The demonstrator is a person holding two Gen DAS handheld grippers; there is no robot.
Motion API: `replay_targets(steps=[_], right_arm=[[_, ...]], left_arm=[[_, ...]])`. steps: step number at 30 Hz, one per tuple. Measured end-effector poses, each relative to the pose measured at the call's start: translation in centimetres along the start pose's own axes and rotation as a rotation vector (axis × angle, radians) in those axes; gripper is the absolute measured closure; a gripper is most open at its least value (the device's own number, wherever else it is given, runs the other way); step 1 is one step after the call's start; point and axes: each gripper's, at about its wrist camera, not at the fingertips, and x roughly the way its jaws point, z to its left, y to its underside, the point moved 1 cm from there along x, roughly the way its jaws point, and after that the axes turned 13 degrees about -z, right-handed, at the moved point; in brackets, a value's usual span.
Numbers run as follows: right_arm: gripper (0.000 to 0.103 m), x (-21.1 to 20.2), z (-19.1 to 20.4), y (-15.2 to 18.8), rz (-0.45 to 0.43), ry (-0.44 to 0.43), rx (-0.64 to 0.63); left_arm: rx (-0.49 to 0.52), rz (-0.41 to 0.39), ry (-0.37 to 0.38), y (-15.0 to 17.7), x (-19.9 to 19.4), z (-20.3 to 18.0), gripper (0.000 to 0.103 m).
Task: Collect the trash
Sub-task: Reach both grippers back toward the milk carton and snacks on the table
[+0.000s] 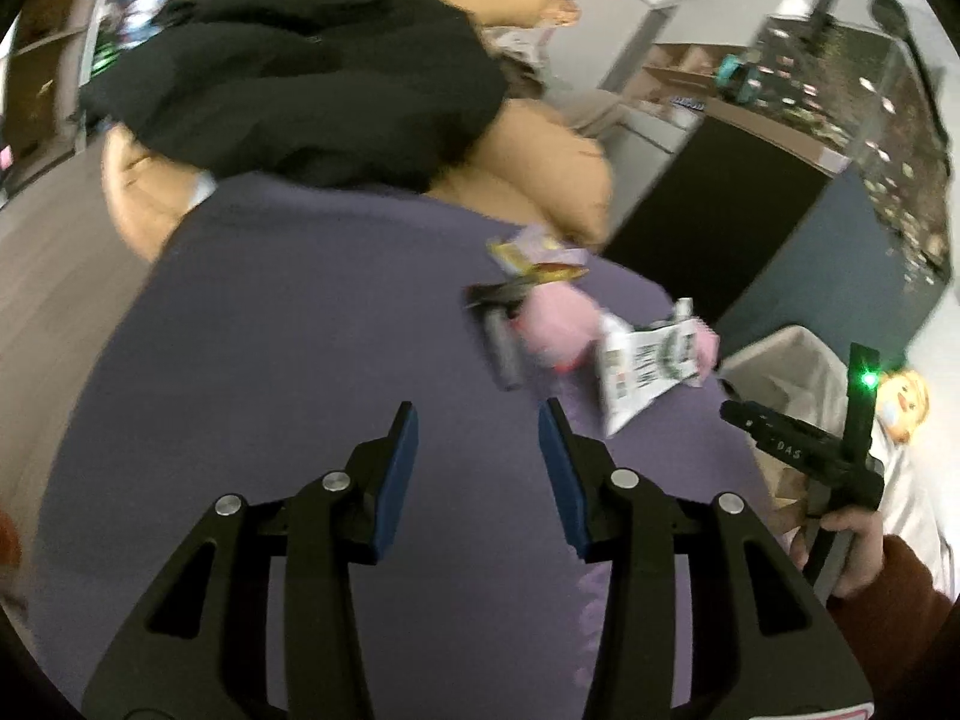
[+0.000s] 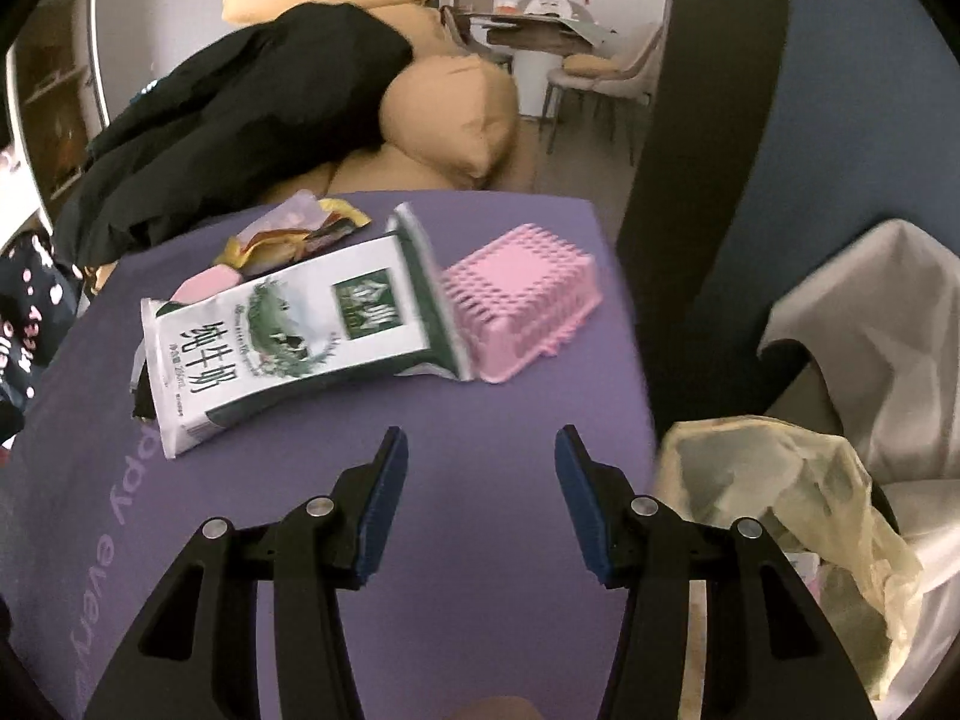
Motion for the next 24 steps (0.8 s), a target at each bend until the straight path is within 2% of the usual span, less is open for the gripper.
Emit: replay_targets(steps=[3, 6, 8, 10, 12, 14, 16, 21, 23, 24], right_arm=[[0.055, -1.4, -0.6, -0.8, -0.064, -0.027, -0.018], [0.055, -2.4, -0.7, -1.7, -0.111, -0.051, -0.027], [0.055, -3.0, -0.8, -2.2, -0.128, -0.082, -0.022], [0.055, -3.3, -0.9, -2.3, -0.126, -0.106, -0.019], [0.053, -3.5, -1.0, -2.3, -0.121, -0.129, -0.026], [0.048, -3.7, -0.9, -2.4, -0.129, -0.147, -0.052], [0.048, -3.5, -0.9, -2.1, -0.106, -0.154, -0.067], [0.048, -2.9, -1.1, -1.7, -0.080, -0.149, -0.079], [0.048, -2.6, -1.1, -1.6, -0.082, -0.150, -0.077], [0.048, -2.4, -1.1, -1.6, -0.079, -0.156, -0.071]], left_arm=[[0.052, 0.004, 0.103, -1.6, 2.4, -1.7, 0.062], [0.166, -0.020, 0.159, -4.1, 6.1, -3.5, 0.059], [0.224, -0.011, 0.168, -5.3, 8.8, -4.3, 0.059], [0.258, 0.033, 0.160, -6.5, 12.7, -4.7, 0.059], [0.244, 0.102, 0.148, -7.4, 16.6, -4.5, 0.059], [0.261, 0.134, 0.111, -7.8, 19.4, -4.5, 0.059], [0.312, 0.174, 0.056, -8.0, 22.6, -4.8, 0.059], [0.364, 0.298, -0.009, -7.0, 27.5, -5.6, 0.059], [0.354, 0.312, -0.010, -6.6, 27.7, -5.8, 0.068], [0.354, 0.300, -0.019, -6.6, 27.3, -6.0, 0.079]])
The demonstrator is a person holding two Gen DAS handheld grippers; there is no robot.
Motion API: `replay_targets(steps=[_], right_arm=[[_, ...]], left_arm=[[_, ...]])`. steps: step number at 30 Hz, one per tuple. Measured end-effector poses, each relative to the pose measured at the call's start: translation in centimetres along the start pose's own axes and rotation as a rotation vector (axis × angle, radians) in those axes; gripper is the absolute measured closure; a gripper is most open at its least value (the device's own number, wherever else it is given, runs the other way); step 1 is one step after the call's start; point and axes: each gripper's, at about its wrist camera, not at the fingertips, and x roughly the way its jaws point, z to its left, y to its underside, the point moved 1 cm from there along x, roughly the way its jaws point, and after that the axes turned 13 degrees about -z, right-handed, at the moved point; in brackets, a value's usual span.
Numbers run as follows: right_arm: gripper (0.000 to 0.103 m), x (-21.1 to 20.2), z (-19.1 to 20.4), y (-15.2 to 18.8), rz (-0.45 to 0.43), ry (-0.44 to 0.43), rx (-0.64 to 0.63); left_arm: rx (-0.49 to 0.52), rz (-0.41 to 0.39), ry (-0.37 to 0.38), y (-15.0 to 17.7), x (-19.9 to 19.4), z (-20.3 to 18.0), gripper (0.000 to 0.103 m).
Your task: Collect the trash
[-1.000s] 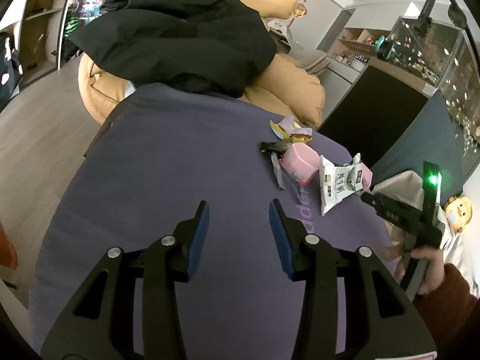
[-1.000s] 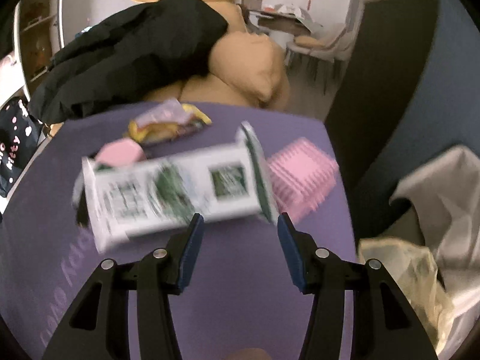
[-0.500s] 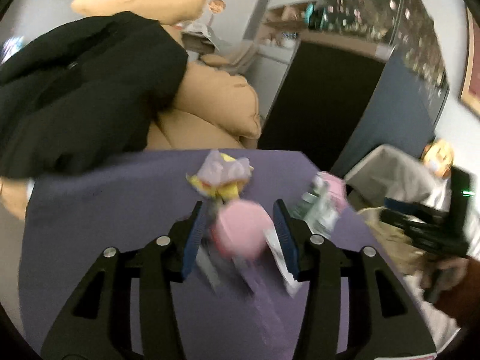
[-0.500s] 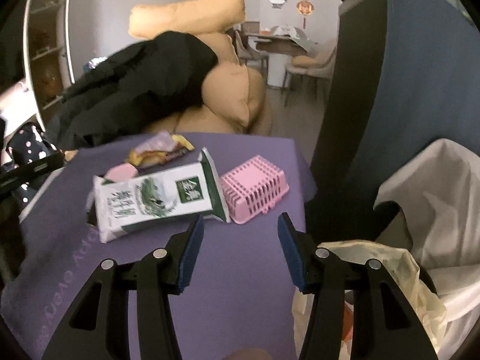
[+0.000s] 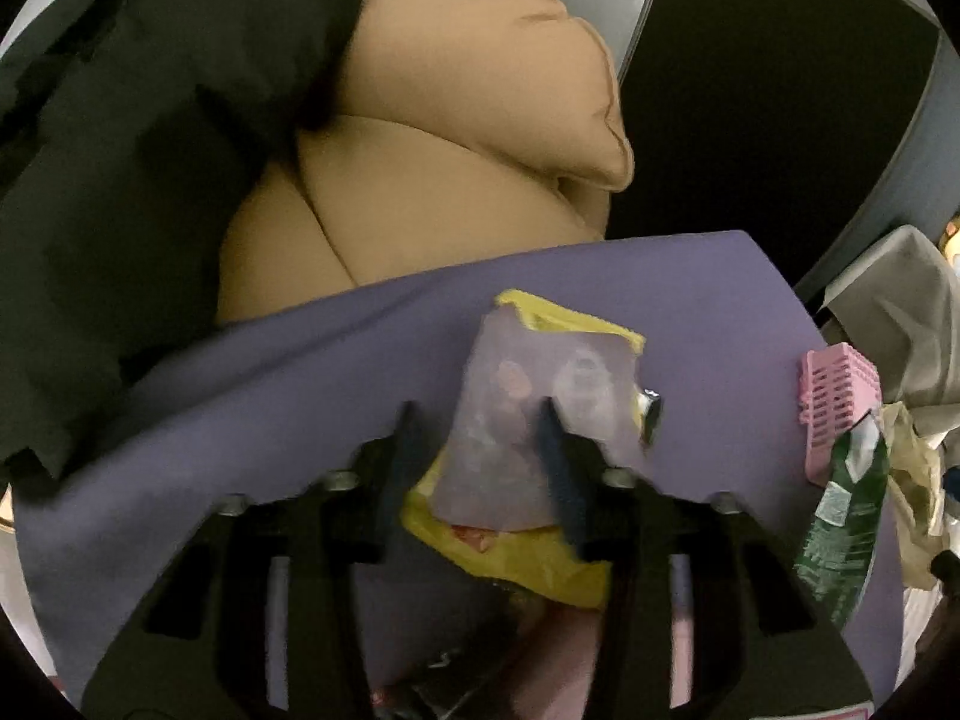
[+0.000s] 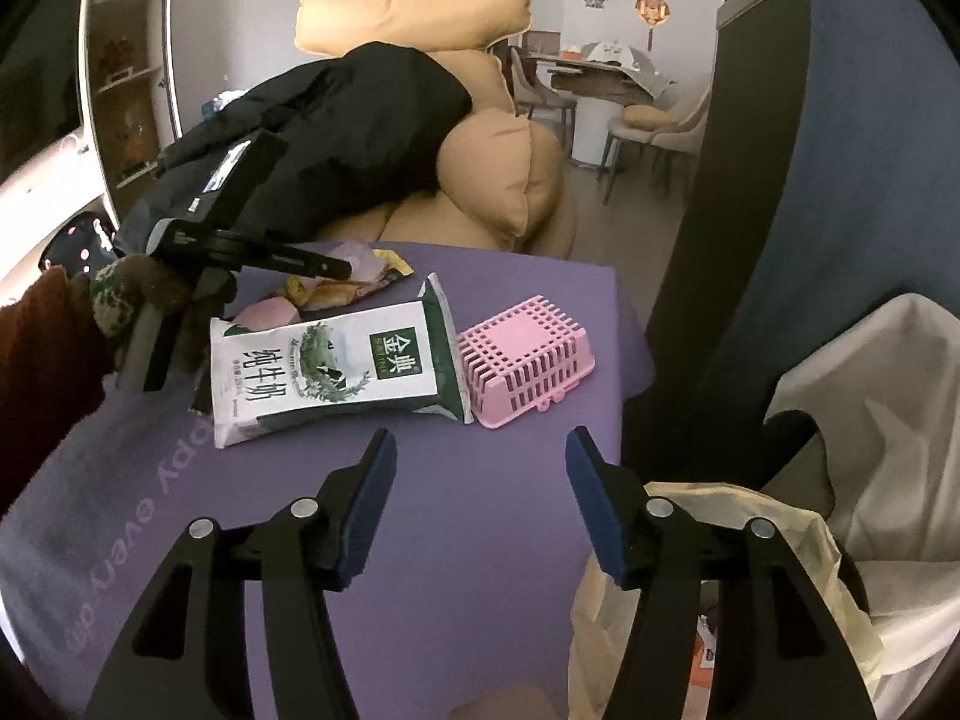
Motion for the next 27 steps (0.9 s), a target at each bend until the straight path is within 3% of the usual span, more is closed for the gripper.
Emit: replay_targets(steps=[1, 4, 7, 10, 17, 19, 23, 27], right_arm=[[0.048, 0.2, 0.0, 0.0, 0.000, -0.004, 0.000], [0.048, 0.5, 0.6, 0.1, -0.009, -0.016, -0.013], [0.048, 0.6, 1.3, 0.0, -0.012, -0.035, -0.006], [0.048, 0.0, 2.2, 0.0, -0.030, -0.049, -0.009], [0.048, -1.8, 3.3, -0.2, -0.066, -0.056, 0.000], [0.048, -2.4, 3.5, -0.4, -0.073, -0.060, 0.005], [0.048, -2.4, 4.0, -2.0, -0.084, -0.077, 0.069], [0.048, 0.2, 5.9, -4.1, -0.062, -0.132, 0.141]], left_arm=[[-0.011, -0.016, -0.016, 0.2, -0.6, -0.1, 0.090], [-0.076, -0.056, 0.028, 0.4, -3.3, -0.2, 0.101], [-0.088, -0.131, 0.034, 0.2, -6.9, -0.3, 0.102], [-0.165, -0.198, 0.095, -0.4, -11.6, -0.2, 0.102], [-0.179, -0.224, 0.171, 2.9, -19.0, -2.5, 0.102], [-0.191, -0.223, 0.164, 4.6, -20.6, -2.7, 0.102], [-0.188, -0.283, 0.062, 8.3, -23.0, -2.5, 0.102], [-0.300, -0.281, 0.024, 11.8, -24.3, -0.8, 0.101]])
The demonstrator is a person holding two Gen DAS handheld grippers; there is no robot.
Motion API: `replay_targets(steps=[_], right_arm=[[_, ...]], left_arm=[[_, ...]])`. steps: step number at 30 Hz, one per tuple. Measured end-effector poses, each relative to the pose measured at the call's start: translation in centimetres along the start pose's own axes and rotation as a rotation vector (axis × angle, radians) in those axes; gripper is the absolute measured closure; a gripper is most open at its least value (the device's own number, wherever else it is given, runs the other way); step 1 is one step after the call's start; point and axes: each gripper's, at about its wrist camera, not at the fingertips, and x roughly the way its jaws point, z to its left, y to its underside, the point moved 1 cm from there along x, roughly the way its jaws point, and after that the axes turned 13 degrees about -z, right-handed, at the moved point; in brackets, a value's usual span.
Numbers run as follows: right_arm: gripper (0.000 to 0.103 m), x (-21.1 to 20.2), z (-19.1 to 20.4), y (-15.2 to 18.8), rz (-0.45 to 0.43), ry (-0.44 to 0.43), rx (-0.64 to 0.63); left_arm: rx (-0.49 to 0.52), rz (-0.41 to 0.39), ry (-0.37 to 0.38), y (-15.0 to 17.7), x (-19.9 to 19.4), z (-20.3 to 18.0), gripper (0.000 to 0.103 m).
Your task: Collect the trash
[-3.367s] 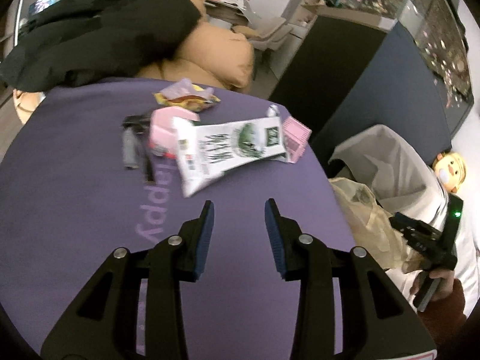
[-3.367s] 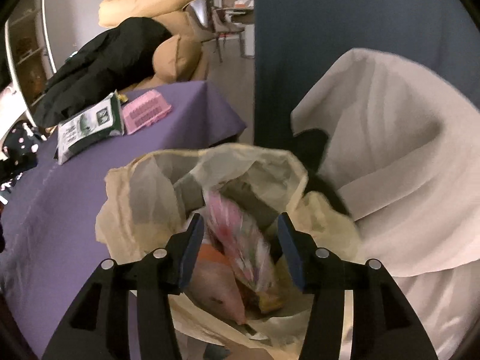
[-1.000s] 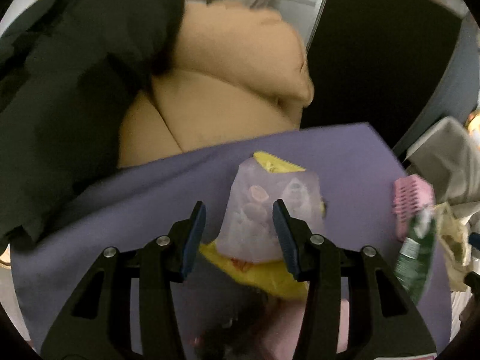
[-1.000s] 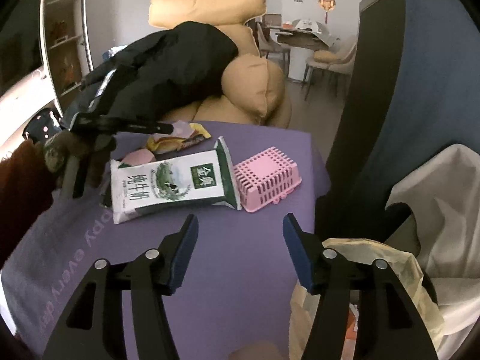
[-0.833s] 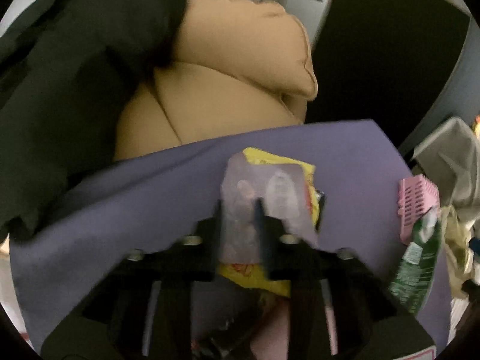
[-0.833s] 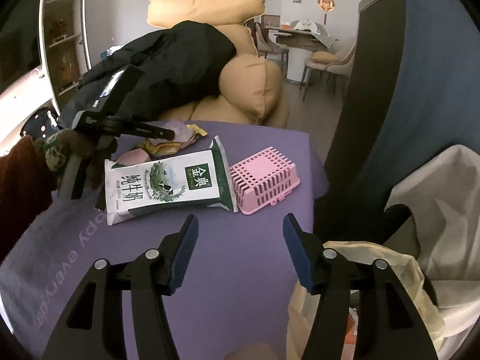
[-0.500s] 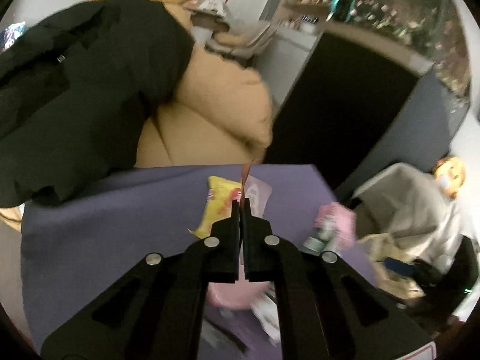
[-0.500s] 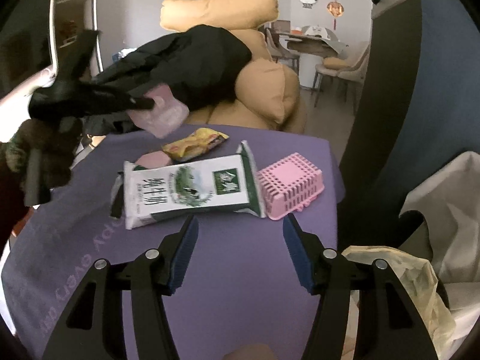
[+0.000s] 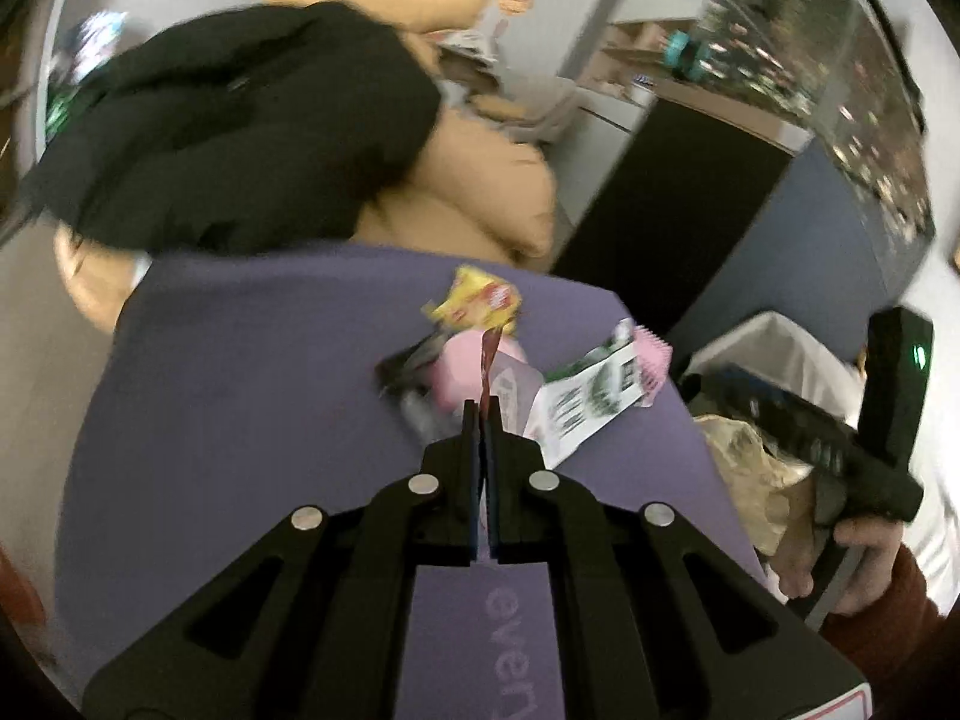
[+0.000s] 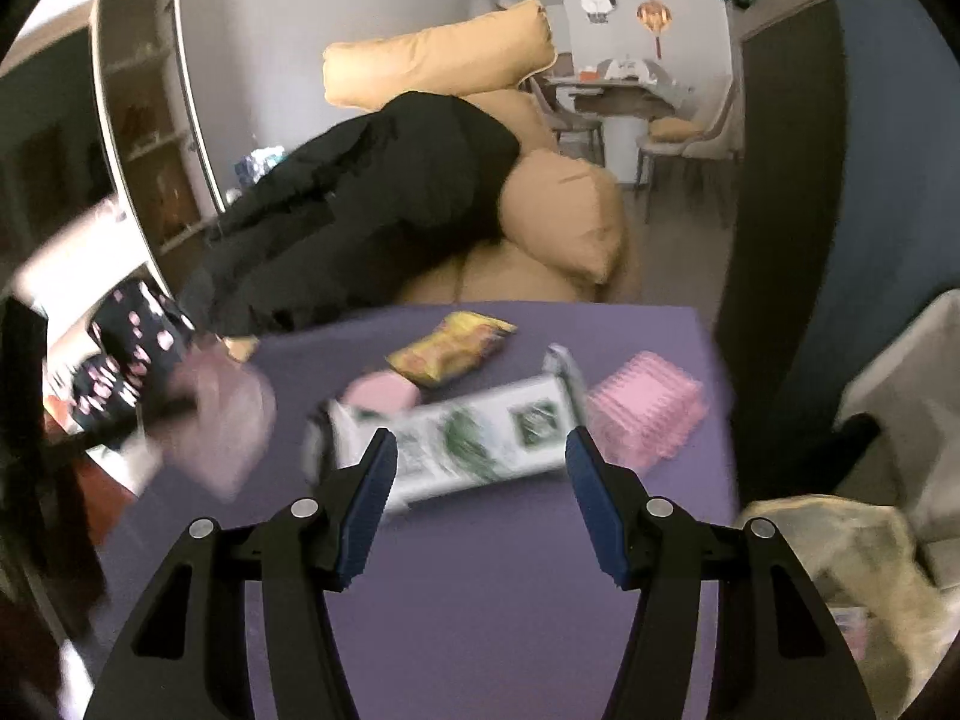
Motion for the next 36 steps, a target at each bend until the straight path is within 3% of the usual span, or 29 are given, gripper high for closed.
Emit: replay_targets(steps=[4, 6, 10, 17, 20, 23, 26, 27, 28, 30, 36], right_arm=[[0.072, 5.6, 2.9, -1.1, 0.026, 0.024, -0.150], [0.079, 8.4, 3.6, -1.3, 0.069, 0.009, -0.195], [0.082, 10.7, 4.0, 0.0, 0.191, -0.013, -0.224], [0.082, 3.1, 3.5, 2.4, 0.172, -0.141, -0.244], [0.082, 0.1, 2.0, 3.6, 0.201, -0.114, -0.270], [0.082, -2.8, 0.5, 4.5, 0.170, -0.021, -0.292], [0.078, -4.9, -1.0, 4.6, 0.124, 0.017, -0.185], [0.073, -5.0, -1.5, 4.7, 0.120, 0.030, -0.138], [0.060, -5.3, -2.3, 5.3, 0.123, 0.049, -0.046], [0.052, -5.0, -3.5, 6.2, 0.149, 0.074, 0.079], [0.052, -2.6, -4.1, 8.2, 0.174, 0.089, 0.295]], left_arm=[[-0.071, 0.031, -0.013, 2.4, -0.5, 2.1, 0.101], [-0.095, 0.039, -0.010, 3.3, -0.7, 2.6, 0.101], [-0.091, 0.044, -0.033, 4.1, -1.0, 3.1, 0.101], [-0.122, 0.038, -0.016, 4.5, -1.3, 3.8, 0.101], [-0.129, 0.037, -0.006, 4.8, -1.1, 3.8, 0.101], [-0.121, 0.040, -0.001, 5.0, -0.9, 3.3, 0.101], [-0.100, 0.034, -0.002, 5.1, -1.1, 2.7, 0.101], [-0.096, 0.032, -0.003, 5.1, -1.1, 2.5, 0.101], [-0.096, 0.032, -0.002, 5.1, -1.1, 2.5, 0.101], [-0.090, 0.031, -0.001, 5.1, -1.2, 2.2, 0.101], [-0.070, 0.035, -0.008, 5.3, -1.1, 1.7, 0.101]])
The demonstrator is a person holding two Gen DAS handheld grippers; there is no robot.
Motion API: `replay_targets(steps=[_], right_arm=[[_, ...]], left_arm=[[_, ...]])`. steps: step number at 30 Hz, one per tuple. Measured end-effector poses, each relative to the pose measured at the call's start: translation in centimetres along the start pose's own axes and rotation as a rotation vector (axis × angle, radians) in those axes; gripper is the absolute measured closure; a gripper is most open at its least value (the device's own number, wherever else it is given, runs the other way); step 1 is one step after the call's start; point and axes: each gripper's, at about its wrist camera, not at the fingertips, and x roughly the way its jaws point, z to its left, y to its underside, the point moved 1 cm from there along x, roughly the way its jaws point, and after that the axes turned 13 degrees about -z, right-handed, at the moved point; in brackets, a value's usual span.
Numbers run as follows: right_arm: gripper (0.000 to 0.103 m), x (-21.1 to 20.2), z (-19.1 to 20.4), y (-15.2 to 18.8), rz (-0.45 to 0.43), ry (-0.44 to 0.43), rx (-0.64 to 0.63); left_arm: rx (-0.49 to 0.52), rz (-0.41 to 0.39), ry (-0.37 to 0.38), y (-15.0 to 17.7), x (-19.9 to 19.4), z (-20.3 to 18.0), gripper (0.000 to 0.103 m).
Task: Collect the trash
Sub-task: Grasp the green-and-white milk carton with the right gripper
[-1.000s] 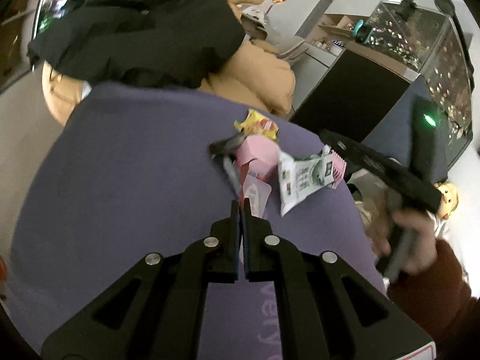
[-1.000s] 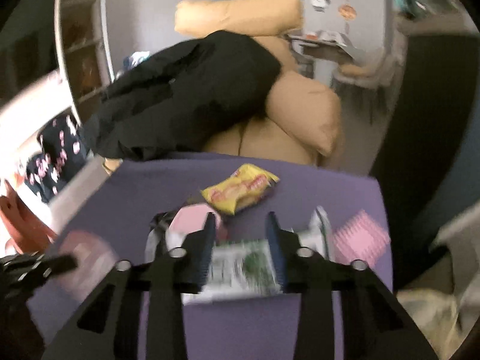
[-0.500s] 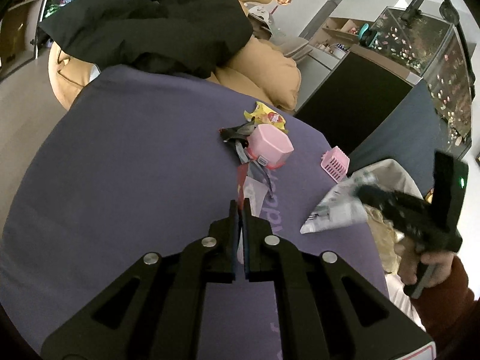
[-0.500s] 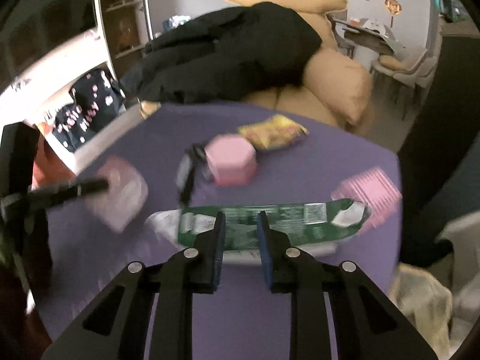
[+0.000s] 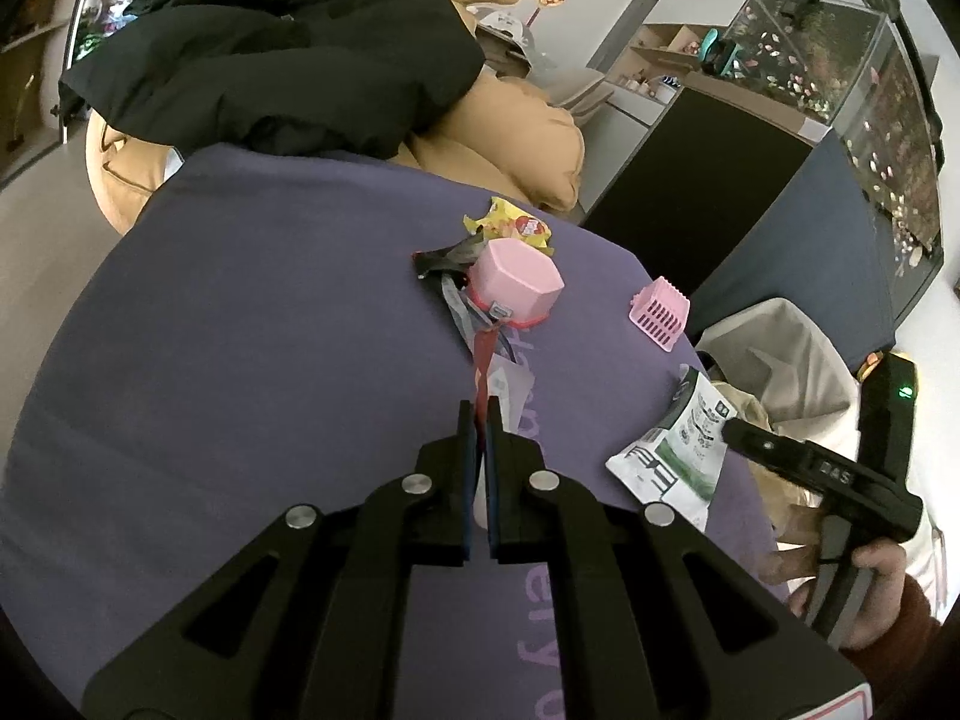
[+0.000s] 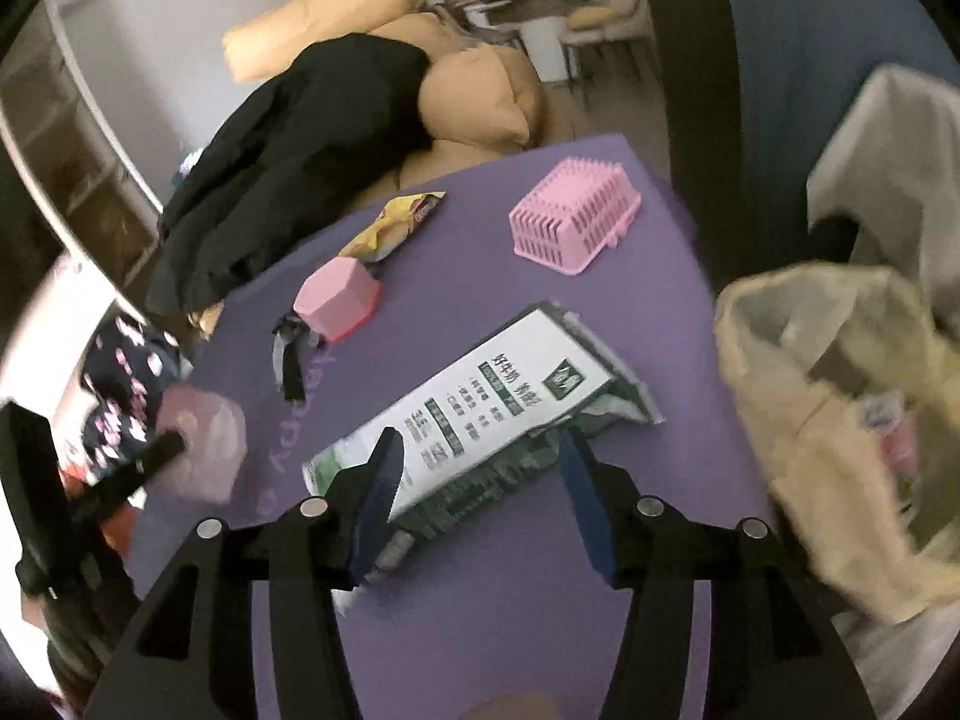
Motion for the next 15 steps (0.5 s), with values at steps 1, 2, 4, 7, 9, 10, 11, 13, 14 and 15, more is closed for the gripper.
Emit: replay_targets(steps=[1, 2, 4, 7, 9, 10, 11, 13, 14, 15], right_arm=[[0.051, 0.9, 0.3, 0.0, 0.023, -0.009, 0.019], [0.051, 1.6, 0.6, -0.1, 0.032, -0.012, 0.024], [0.051, 3.0, 1.2, -0.8, 0.025, -0.005, 0.010], [0.051, 4.9, 2.4, -2.5, 0.013, 0.026, -0.053], [0.051, 6.1, 3.4, -3.1, 0.027, 0.038, -0.103], [0.051, 6.7, 4.1, -3.4, 0.036, 0.035, -0.135], [0.050, 6.9, 4.4, -3.6, 0.040, 0.032, -0.162], [0.050, 7.3, 5.4, -3.6, 0.050, 0.045, -0.233], [0.050, 7.3, 5.8, -3.6, 0.050, 0.054, -0.267], [0.050, 7.4, 6.2, -3.6, 0.053, 0.060, -0.293]], left_arm=[[0.000, 0.001, -0.001, 0.0, 0.0, 0.0, 0.101], [0.000, 0.001, -0.001, 0.0, 0.0, 0.0, 0.101], [-0.003, 0.001, -0.001, 0.0, 0.0, 0.0, 0.101], [-0.006, 0.000, 0.001, -0.1, -0.1, 0.0, 0.101], [-0.009, -0.002, 0.002, -0.1, -0.1, 0.1, 0.101], [-0.011, -0.002, 0.002, -0.1, -0.1, 0.1, 0.101], [-0.013, -0.002, 0.004, -0.2, -0.1, 0.1, 0.101], [-0.016, -0.002, 0.005, -0.2, -0.1, 0.2, 0.101], [-0.016, -0.001, 0.005, -0.2, -0.1, 0.2, 0.101], [-0.018, -0.001, 0.004, -0.2, 0.0, 0.2, 0.101]])
